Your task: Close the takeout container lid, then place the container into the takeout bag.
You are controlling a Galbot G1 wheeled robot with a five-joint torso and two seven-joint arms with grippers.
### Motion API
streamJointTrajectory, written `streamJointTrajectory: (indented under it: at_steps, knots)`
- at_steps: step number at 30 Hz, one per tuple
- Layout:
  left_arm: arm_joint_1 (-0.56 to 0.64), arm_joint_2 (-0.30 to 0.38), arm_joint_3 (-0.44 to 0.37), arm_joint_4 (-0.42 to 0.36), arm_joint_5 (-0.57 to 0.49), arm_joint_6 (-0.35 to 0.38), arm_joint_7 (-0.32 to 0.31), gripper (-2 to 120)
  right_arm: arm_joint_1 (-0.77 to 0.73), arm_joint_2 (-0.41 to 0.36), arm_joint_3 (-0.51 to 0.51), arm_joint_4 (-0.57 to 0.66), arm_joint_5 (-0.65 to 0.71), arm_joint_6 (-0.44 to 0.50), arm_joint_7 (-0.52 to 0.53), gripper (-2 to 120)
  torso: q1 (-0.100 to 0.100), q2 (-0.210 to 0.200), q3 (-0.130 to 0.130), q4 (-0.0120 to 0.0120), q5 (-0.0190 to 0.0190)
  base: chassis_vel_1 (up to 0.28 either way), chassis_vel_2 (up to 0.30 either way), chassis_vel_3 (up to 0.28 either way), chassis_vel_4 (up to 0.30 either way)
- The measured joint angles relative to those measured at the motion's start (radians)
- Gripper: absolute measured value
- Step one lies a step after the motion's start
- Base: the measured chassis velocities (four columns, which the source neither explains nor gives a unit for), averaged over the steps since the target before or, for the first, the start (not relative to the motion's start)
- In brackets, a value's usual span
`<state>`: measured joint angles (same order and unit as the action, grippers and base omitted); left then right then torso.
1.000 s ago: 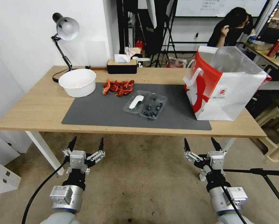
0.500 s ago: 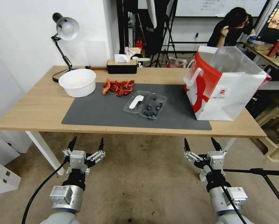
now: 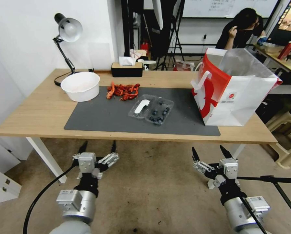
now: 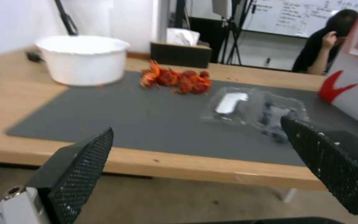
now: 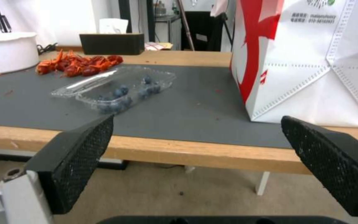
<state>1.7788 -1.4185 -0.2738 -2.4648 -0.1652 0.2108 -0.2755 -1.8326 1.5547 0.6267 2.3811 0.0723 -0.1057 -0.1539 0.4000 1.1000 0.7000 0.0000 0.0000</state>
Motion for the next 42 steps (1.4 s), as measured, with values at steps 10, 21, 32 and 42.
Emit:
streamJointTrajectory:
  at_steps: [10,21,32,42]
  knots:
    - [-0.029,0.002,-0.012,0.082,0.045,-0.095,0.008,100,0.016,-0.009,0.008,-0.023,0.027,0.004,-0.011,100,0.0,0.0,0.0,0.0,-0.0001,0.0,0.0,0.0,0.0]
    - [-0.049,0.007,-0.018,0.108,0.048,-0.099,0.028,100,0.041,-0.014,0.005,-0.037,0.093,-0.019,-0.022,100,0.0,0.0,0.0,-0.0001,0.0,0.0,0.0,0.0,0.0]
    - [-0.07,0.055,-0.018,0.137,0.023,-0.101,0.031,100,0.215,-0.061,-0.023,-0.107,0.233,-0.084,-0.006,100,0.0,0.0,0.0,0.0001,0.0,0.0,0.0,0.0,0.0]
    - [-0.049,0.038,-0.036,0.132,0.026,-0.112,0.027,100,0.417,-0.142,-0.132,-0.253,0.425,-0.144,0.11,100,0.0,0.0,0.0,0.0001,0.0001,0.0,0.0,0.0,0.0]
